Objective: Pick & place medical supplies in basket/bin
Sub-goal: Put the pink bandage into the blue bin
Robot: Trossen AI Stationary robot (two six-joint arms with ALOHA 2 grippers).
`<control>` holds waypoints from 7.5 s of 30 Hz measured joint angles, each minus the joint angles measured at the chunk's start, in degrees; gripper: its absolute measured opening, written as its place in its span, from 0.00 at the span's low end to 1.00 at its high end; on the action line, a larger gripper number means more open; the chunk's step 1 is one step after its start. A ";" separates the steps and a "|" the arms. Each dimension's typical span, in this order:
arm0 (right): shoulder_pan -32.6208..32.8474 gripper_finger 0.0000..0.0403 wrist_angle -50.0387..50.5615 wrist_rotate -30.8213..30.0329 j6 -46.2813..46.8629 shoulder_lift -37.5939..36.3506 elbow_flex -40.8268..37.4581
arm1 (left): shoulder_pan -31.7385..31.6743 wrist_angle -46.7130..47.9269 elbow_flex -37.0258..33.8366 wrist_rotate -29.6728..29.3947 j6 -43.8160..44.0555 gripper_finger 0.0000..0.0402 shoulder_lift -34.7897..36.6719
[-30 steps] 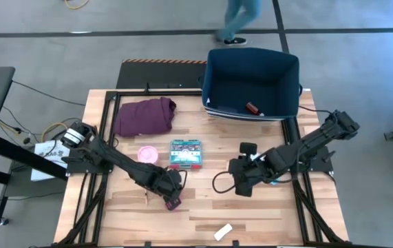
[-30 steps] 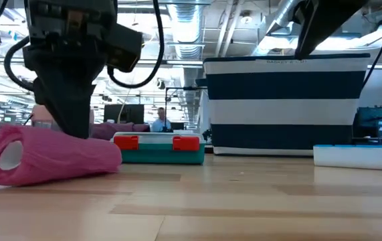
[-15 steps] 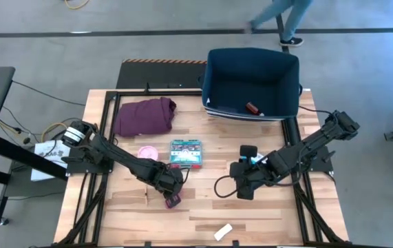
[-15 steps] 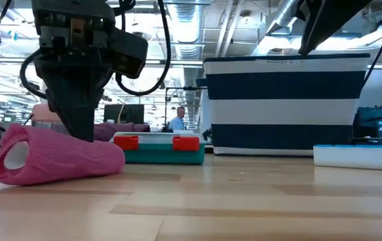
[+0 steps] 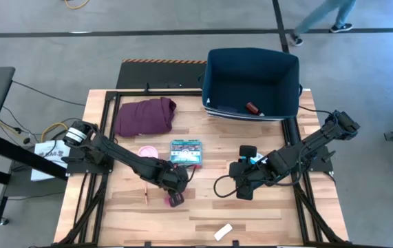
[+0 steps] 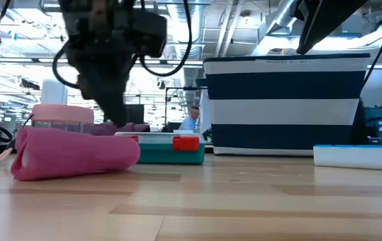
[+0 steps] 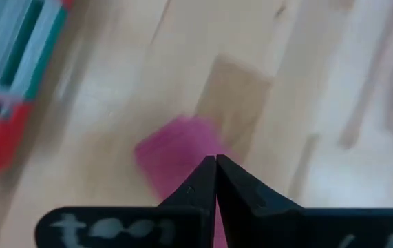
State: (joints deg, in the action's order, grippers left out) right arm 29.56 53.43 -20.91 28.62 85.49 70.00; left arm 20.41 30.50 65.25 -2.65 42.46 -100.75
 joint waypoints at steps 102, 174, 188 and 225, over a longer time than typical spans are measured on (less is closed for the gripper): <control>0.42 0.31 -2.95 0.02 -2.08 -0.02 -0.02 | 3.21 16.36 7.06 2.79 7.86 0.20 -9.60; 27.41 0.31 -9.78 -15.23 4.35 0.11 -0.04 | -3.28 20.74 23.82 -13.84 -16.93 0.48 -24.58; 27.41 0.31 -10.73 -15.20 4.39 0.11 -0.04 | -1.61 31.36 45.56 -10.13 -19.28 0.14 -24.50; 27.34 0.31 -10.27 -11.93 3.39 0.11 -0.02 | -44.49 -6.75 65.94 3.01 -46.30 0.32 -32.74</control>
State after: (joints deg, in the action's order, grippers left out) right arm 56.90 43.15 -32.84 32.01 85.60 69.97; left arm -24.08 23.75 131.20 0.36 -3.84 -133.49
